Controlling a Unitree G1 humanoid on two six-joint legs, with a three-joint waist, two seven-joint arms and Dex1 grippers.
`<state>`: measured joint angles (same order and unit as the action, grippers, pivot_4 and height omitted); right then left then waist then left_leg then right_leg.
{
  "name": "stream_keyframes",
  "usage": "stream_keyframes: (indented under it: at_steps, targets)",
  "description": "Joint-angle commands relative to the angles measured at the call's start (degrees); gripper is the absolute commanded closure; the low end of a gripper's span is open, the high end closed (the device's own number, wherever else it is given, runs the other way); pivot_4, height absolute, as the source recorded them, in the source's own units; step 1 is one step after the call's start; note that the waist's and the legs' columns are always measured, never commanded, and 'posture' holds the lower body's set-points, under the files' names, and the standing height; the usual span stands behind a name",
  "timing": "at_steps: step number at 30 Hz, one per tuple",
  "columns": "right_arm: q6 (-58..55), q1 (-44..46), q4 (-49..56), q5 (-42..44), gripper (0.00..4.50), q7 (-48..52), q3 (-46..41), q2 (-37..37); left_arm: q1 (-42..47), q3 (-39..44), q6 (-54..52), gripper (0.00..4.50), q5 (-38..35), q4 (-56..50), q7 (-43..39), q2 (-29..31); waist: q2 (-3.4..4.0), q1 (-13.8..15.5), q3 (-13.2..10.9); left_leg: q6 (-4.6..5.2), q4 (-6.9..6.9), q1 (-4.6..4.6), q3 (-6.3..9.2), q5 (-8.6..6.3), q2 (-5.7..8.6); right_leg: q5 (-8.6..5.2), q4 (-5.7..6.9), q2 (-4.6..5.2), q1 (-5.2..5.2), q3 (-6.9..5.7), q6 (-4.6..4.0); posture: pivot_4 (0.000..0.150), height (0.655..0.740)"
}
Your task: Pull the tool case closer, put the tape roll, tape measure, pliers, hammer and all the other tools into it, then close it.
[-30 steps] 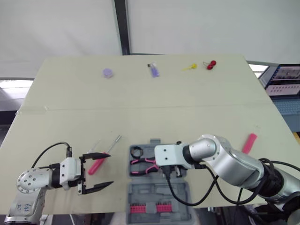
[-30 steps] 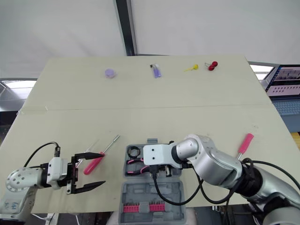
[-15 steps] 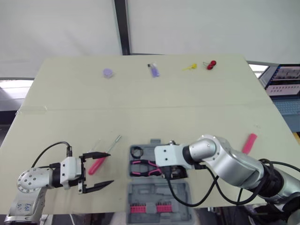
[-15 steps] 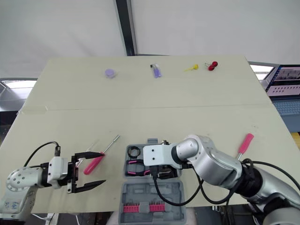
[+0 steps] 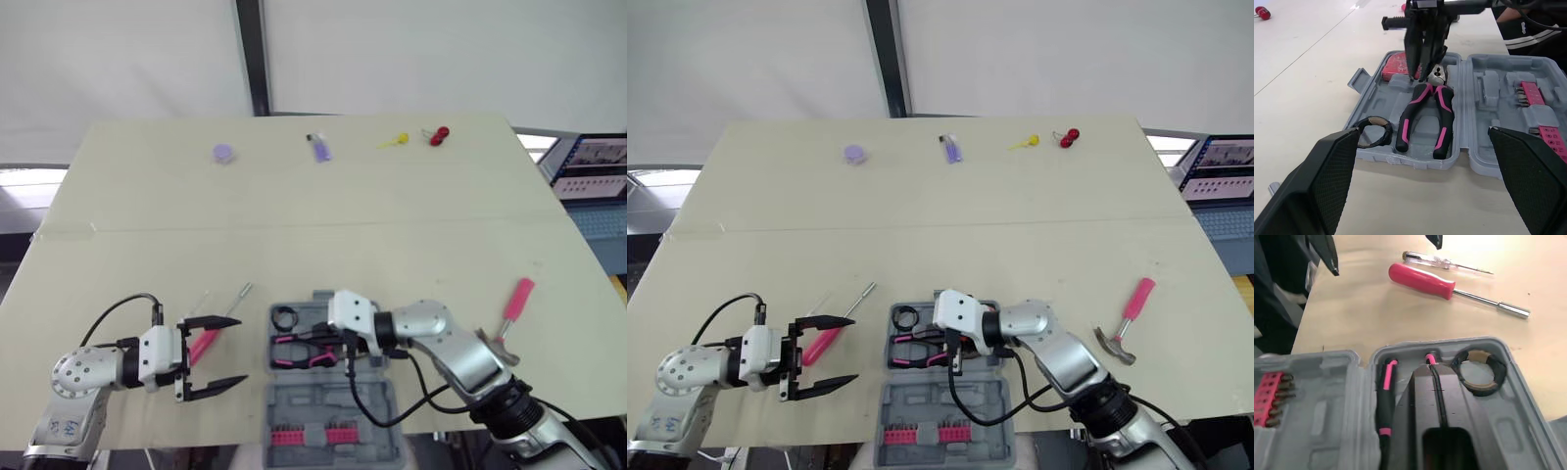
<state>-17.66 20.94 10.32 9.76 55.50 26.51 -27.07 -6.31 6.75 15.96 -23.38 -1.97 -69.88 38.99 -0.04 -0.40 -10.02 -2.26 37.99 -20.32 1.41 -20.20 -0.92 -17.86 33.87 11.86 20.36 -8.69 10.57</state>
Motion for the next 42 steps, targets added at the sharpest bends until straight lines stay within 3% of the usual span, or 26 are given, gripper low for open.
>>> stream_keyframes:
  at_steps: [1, 17, 28, 34, 42]
  targets:
    - [3.2, -1.1, -2.0, -0.1, 4.43, 0.6, -0.6, 0.9, 0.3, 0.2, 1.2, 0.0, 0.3, -0.9, 0.7, -0.2, 0.0, 0.0, 0.0, 0.0, 0.0, 0.0, 0.0, 0.0, 0.0, 0.0, 0.0, 0.0, 0.0, 0.0, 0.0, 0.15, 0.74]
    - [8.4, -3.0, -9.9, -4.9, 4.43, 0.7, 0.4, 1.5, 0.1, -0.1, 1.8, 0.0, 0.5, -0.5, 1.4, -0.3, 0.0, 0.1, 0.0, 0.0, -0.01, 0.03, -0.06, 0.0, -0.01, 0.0, 0.0, 0.0, 0.0, 0.04, 0.0, 0.15, 0.74]
    - [4.0, -3.5, -15.3, -15.9, 4.43, 2.6, 8.7, -3.1, -0.2, -0.4, 2.7, 0.0, 0.9, -0.5, 2.0, -0.6, 0.12, 0.2, 0.8, 0.01, -0.05, 0.21, -0.11, -0.01, -0.01, 0.0, -0.03, 0.0, -0.15, 0.09, 0.0, 0.15, 0.74]
    - [-4.0, -4.2, -15.5, -14.5, 4.43, 3.6, 9.5, -2.6, -0.5, -0.5, 2.9, 0.0, 1.1, -0.9, 2.2, -0.6, 0.39, 0.8, 1.7, 0.08, -0.22, 1.12, -0.15, -0.25, -0.01, -0.01, -0.34, 0.0, -1.14, 0.07, -0.01, 0.15, 0.74]
    - [-3.6, -4.0, -15.9, -13.1, 4.43, 2.7, 7.9, -1.2, 0.4, -0.9, 3.2, 0.0, 1.5, -0.2, 2.2, -0.5, 0.57, 1.2, 2.2, 0.09, -0.21, 1.19, -0.25, -0.32, -0.01, -0.01, -0.38, 0.0, -1.14, 0.09, -0.01, 0.15, 0.74]
